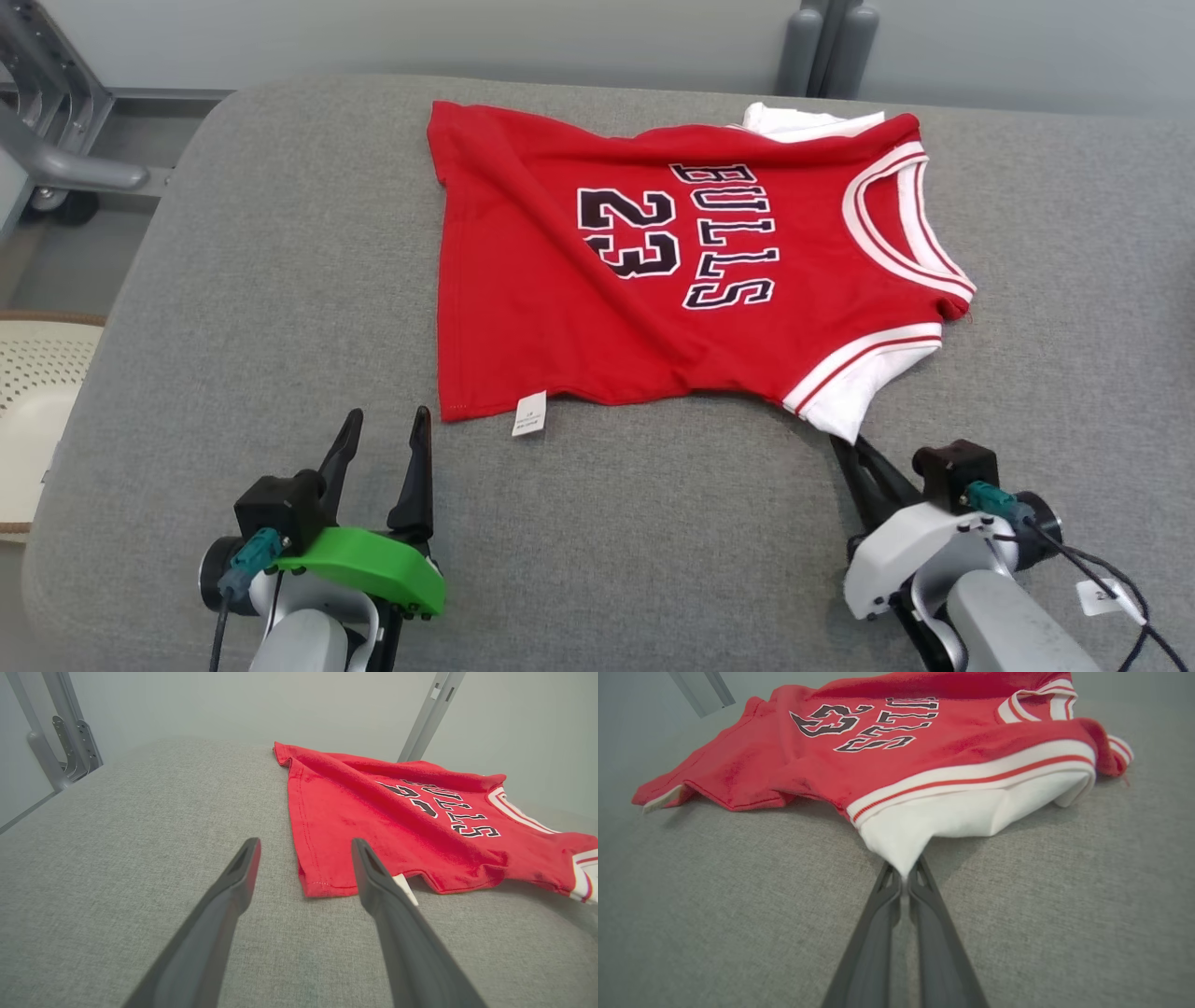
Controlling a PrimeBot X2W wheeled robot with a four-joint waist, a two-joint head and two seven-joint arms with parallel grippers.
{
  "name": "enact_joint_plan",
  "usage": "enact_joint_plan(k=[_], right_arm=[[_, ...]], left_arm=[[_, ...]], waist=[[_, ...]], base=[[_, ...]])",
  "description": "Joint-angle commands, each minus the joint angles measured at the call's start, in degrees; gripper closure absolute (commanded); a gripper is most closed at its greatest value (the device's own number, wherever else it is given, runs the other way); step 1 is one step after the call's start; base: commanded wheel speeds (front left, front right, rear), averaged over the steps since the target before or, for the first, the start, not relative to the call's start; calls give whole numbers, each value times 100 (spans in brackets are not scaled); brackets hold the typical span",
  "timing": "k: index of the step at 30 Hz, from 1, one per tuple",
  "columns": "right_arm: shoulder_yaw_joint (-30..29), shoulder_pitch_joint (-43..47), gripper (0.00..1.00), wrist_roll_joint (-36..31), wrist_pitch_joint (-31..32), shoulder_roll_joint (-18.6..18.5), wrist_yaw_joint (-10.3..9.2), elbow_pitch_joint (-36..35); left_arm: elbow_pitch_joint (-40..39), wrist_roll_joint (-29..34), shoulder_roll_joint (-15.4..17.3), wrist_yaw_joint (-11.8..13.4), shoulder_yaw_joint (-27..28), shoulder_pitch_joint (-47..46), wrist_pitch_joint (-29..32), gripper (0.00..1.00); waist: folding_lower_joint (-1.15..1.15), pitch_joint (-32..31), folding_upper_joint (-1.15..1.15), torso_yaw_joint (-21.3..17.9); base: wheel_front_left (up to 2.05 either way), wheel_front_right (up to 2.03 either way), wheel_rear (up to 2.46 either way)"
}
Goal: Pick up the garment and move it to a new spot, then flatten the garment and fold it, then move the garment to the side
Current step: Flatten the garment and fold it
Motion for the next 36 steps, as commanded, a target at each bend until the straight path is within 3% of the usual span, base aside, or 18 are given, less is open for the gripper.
enact_joint_plan(k=[1, 9, 17, 19, 21, 22, 26, 30, 36], right_arm=[[-100, 54, 100, -56, -16, -170, -7, -119], [-342, 102, 100, -851, 38, -939, -7, -1085], [-442, -148, 100, -1426, 642, -1024, -7, -2468], [-433, -192, 95, -1464, 714, -992, -7, -2559], [-424, -267, 46, -1510, 898, -910, -7, -2585], [-385, -297, 0, -1525, 1039, -869, -7, -2503], [-212, -482, 0, -1368, 1200, -704, -8, -2073], [-315, -511, 0, -1175, 981, -462, -7, -1763], [-1051, -63, 0, -981, 776, -488, -7, -1322]], left_arm=[[-37, -40, 5, 19, -28, 123, 0, 0], [-39, -284, 6, 113, -245, 354, 1, 0], [74, -412, 7, 164, -338, 495, 0, 0], [99, -417, 7, 161, -367, 505, 0, 0], [130, -434, 7, 150, -433, 504, 0, 0], [145, -428, 8, 143, -457, 496, 0, 0], [234, -406, 9, 119, -585, 453, 0, 0], [256, -357, 9, 142, -533, 510, 0, 0], [241, -292, 7, 114, -418, 617, 0, 0]], waist=[[0, -128, 0, -151], [0, -587, 0, -632], [0, -711, 0, -890], [0, -720, 0, -885], [0, -732, 0, -829], [0, -733, 0, -793], [0, -708, 0, -592], [0, -720, 0, -467], [0, -688, 0, -500]], base=[[0, 0, 0], [0, 0, 0], [0, 0, 0], [0, 0, 0], [0, 0, 0], [0, 0, 0], [0, 0, 0], [0, 0, 0], [0, 0, 0]])
